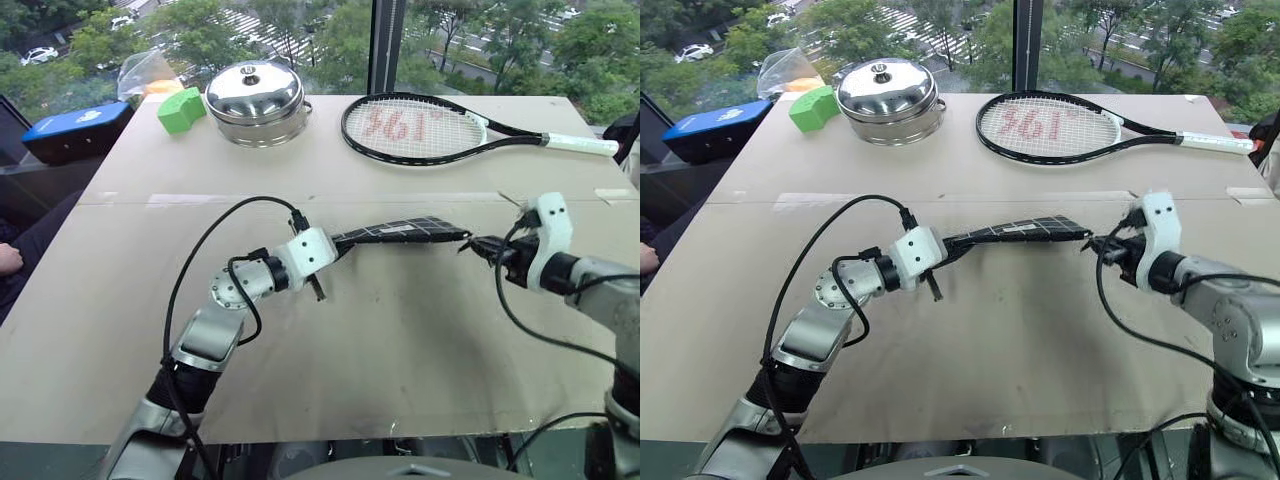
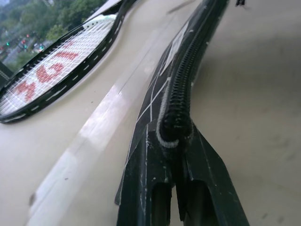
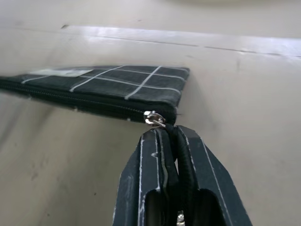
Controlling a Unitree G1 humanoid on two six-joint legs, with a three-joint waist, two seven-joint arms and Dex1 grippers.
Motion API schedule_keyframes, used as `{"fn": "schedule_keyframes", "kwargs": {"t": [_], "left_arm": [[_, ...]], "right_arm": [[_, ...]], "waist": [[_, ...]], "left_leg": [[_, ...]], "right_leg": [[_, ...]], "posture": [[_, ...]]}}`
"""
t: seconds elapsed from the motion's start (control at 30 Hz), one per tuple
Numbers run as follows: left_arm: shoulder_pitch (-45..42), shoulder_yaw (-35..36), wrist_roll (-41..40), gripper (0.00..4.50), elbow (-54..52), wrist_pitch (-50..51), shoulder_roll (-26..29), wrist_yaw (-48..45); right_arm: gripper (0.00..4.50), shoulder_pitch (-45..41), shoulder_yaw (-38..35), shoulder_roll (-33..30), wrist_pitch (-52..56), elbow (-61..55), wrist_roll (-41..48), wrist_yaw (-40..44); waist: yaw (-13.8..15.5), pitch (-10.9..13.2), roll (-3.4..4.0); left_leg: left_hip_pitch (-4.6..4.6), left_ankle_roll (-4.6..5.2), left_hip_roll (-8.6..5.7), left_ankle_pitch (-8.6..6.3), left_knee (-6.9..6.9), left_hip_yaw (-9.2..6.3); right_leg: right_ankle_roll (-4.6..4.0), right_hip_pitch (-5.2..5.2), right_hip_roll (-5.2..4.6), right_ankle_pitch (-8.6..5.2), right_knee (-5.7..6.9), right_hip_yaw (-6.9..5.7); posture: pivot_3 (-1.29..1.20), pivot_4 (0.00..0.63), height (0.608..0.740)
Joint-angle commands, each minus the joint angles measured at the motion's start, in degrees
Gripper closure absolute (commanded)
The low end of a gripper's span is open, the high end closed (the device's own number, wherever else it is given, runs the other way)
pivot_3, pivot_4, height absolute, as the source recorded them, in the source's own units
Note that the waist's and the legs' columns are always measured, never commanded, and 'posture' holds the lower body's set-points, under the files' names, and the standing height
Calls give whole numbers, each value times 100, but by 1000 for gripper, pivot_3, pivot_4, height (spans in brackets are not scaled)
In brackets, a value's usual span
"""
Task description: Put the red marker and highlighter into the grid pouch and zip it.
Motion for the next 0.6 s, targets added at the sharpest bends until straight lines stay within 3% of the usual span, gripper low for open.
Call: {"fn": "schedule_keyframes", "kwargs": {"t": [0.03, 0.13, 0.27, 0.3, 0.43, 0.6], "left_arm": [[-197, 11, -91, 3486, 279, -569, 107, -334], [67, 353, -632, 2149, 221, -488, 329, -743], [1001, 1218, -2027, 347, -414, 652, 896, -1401], [1291, 1506, -2412, 101, -617, 1042, 1048, -1475], [2364, 2551, -3607, 101, -1342, 2039, 1458, -1702], [3752, 3470, -3873, 101, -1894, 2318, 1697, -1912]], "right_arm": [[3447, 496, 466, -556, -1464, -229, -502, 438], [2090, 1393, 199, -797, -2533, -411, -606, 946], [207, 2768, -716, -783, -4005, -527, -369, 1931], [42, 3108, -985, -744, -4425, -474, -365, 2175], [42, 3976, -1880, -658, -5497, -171, -317, 2783], [42, 4691, -2787, -716, -6135, 268, -135, 3372]], "waist": [[16, 1, -1], [22, 0, -4], [-8, -1, -7], [-13, 1, -5], [9, 6, -2], [33, 8, 4]], "left_leg": [[-4, 2, -1, -1, 6, 0], [-6, 6, -2, -4, 9, 5], [-5, 4, 7, -4, 4, 1], [4, 1, 8, -4, 0, 1], [9, 3, 9, -7, 5, -1], [16, -18, 2, -23, 8, -4]], "right_leg": [[6, 0, -2, -4, -2, 0], [8, 1, -5, -4, -10, 5], [11, 0, -3, -7, -11, 4], [12, 2, -1, -8, -11, 11], [32, 8, -10, -22, -17, 23], [8, 8, -49, -36, -23, 40]], "posture": [[0, 150, 740], [0, 150, 740], [0, 150, 740], [0, 150, 740], [0, 150, 740], [0, 150, 740]]}}
